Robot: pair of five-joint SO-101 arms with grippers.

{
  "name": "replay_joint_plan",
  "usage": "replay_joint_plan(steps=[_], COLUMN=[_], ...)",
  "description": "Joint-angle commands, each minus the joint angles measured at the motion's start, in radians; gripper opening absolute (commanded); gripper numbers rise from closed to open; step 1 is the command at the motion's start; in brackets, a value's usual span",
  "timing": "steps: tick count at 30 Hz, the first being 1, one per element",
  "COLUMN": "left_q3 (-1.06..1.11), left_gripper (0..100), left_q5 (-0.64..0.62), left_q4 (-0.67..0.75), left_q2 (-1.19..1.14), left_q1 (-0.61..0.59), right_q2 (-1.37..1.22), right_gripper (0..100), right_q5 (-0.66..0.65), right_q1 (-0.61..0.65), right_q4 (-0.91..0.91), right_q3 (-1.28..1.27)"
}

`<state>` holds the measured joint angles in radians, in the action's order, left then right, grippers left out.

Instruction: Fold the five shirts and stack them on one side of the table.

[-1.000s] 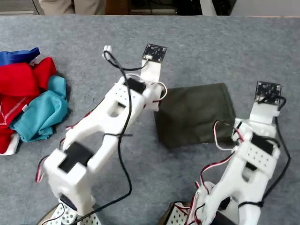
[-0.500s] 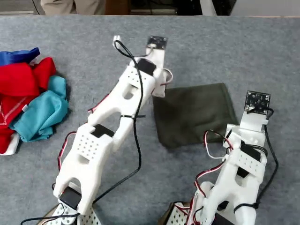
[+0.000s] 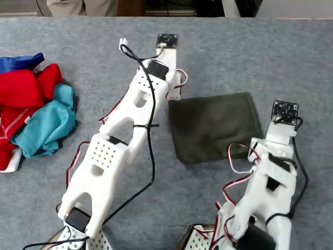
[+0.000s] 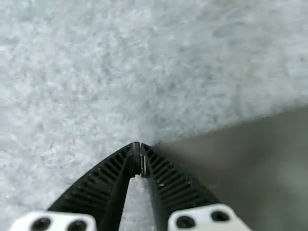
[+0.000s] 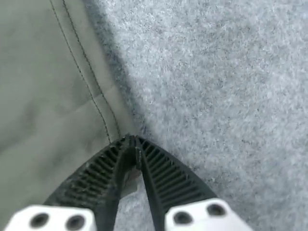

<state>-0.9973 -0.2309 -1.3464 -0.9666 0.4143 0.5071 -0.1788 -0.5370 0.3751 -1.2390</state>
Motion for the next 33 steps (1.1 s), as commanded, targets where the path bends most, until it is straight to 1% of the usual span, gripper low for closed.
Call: replay_joint_plan(steps=[1, 4, 7, 12, 15, 19, 23, 33], left_q3=[-0.055, -0.087, -0.127, -0.127, -0.127, -0.127, -0.127, -0.126], left_gripper=[2, 2, 2, 2, 2, 2, 2, 2], left_q5=[-0.080, -0.086, -0.086, -0.086, -0.086, -0.086, -0.086, -0.087], left_q4=[-0.006, 0.000, -0.006, -0.002, 0.000, 0.000, 0.000, 0.000], left_q2=[-0.028, -0.050, -0.062, -0.062, -0.062, -0.062, -0.062, -0.071], left_q1=[0.025, 0.029, 0.009, 0.002, 0.008, 0.005, 0.002, 0.003], right_q2=[-0.030, -0.041, -0.051, -0.070, -0.070, -0.071, -0.071, -0.073], right_gripper=[0.5, 0.5, 0.5, 0.5, 0.5, 0.5, 0.5, 0.5], right_q5=[0.003, -0.032, -0.034, -0.035, -0.037, -0.038, -0.084, -0.095], right_q1=[0.042, 0.048, 0.048, 0.050, 0.087, 0.096, 0.101, 0.124], right_q4=[0.049, 0.049, 0.037, 0.037, 0.037, 0.037, 0.037, 0.037], right_q3=[0.084, 0.085, 0.087, 0.094, 0.094, 0.094, 0.093, 0.090])
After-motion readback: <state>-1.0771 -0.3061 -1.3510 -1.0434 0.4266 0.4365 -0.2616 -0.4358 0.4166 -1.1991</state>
